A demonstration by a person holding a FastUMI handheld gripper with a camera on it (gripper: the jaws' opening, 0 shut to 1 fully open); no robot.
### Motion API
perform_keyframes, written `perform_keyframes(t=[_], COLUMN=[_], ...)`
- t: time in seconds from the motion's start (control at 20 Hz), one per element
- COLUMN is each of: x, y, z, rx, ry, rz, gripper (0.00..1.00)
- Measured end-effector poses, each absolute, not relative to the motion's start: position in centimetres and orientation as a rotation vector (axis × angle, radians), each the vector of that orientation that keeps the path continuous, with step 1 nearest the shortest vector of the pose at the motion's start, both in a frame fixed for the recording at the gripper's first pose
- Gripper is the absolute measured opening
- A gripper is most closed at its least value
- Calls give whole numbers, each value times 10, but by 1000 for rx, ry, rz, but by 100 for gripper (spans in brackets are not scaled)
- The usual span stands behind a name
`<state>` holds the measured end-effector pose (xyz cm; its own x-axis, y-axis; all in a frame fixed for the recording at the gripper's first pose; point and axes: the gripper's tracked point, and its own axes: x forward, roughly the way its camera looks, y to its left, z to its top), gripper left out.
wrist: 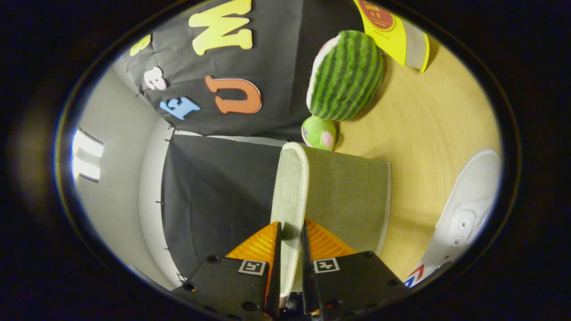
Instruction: Open the storage box then place both shoes into the box .Put the left shoe in first, then the right shoe, with the right side of both shoes facing outward in a uniform manner.
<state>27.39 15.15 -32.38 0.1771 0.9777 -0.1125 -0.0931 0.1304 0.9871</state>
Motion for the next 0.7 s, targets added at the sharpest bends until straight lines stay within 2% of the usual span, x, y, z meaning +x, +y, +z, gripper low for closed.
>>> perform_keyframes(t=[0.1, 0.3, 0.7], x=[270, 267, 255], y=[150, 150, 166], z=[-317, -303, -237], rx=[1109, 1080, 1016], ry=[1043, 1004, 923], rz=[1070, 1077, 1078], gripper=[15, 7, 6])
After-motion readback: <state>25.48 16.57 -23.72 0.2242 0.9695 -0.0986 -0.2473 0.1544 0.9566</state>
